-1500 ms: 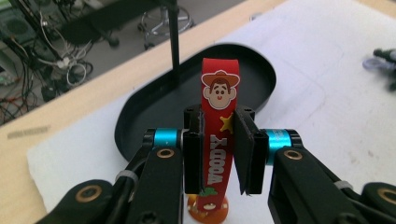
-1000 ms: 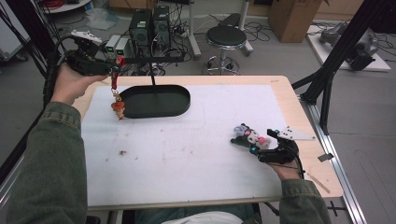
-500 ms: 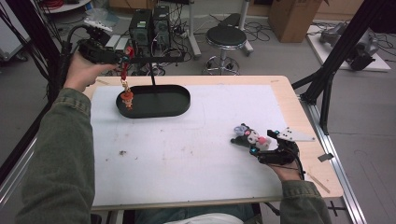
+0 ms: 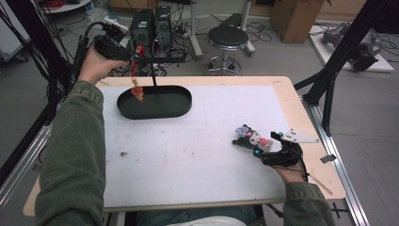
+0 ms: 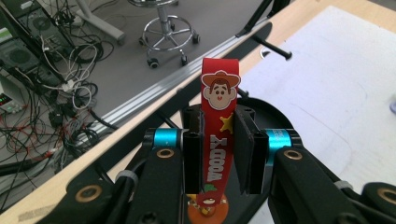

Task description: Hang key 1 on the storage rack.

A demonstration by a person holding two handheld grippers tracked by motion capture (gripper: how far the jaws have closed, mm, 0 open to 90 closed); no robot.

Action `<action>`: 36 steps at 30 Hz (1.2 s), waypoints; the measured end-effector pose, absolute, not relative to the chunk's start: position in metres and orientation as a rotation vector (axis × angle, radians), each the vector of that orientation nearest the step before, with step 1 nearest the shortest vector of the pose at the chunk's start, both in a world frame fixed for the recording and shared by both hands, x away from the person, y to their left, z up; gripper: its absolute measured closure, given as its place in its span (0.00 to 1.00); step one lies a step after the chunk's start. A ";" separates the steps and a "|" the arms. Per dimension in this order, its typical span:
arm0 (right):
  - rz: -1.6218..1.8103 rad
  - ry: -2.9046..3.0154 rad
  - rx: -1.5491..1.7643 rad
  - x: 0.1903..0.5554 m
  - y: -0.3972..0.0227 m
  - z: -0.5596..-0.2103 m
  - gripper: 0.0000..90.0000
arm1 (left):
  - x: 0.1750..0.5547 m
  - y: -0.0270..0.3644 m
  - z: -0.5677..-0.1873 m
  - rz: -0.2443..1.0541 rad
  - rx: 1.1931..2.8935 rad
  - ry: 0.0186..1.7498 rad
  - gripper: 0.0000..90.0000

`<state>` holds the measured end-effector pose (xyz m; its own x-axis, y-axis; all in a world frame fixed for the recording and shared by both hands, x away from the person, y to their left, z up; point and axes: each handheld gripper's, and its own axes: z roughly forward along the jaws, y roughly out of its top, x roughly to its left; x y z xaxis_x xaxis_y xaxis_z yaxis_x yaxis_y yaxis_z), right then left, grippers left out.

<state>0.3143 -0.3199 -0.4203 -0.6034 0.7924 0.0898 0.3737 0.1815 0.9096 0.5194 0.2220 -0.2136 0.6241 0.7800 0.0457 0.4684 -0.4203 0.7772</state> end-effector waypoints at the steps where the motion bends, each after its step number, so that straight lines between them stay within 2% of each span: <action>1: 1.400 2.063 1.095 0.315 -0.320 -0.421 0.01 | 0.524 0.222 -0.213 0.526 2.078 0.989 0.83; 12: 1.397 2.064 1.099 0.313 -0.320 -0.421 0.01 | 0.538 0.215 -0.197 0.553 2.074 0.994 0.83; 30: 1.396 2.093 1.080 0.314 -0.316 -0.422 0.01 | 0.556 0.206 -0.199 0.532 2.043 1.042 0.83; 36: 1.400 2.096 1.071 0.315 -0.316 -0.422 0.01 | 0.561 0.204 -0.199 0.596 1.997 1.092 0.83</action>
<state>0.3147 -0.3157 -0.4223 -0.6267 0.7747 0.0838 0.3740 0.2047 0.9045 0.5608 0.2039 -0.1988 0.5235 0.8512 0.0371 0.4918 -0.3374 0.8027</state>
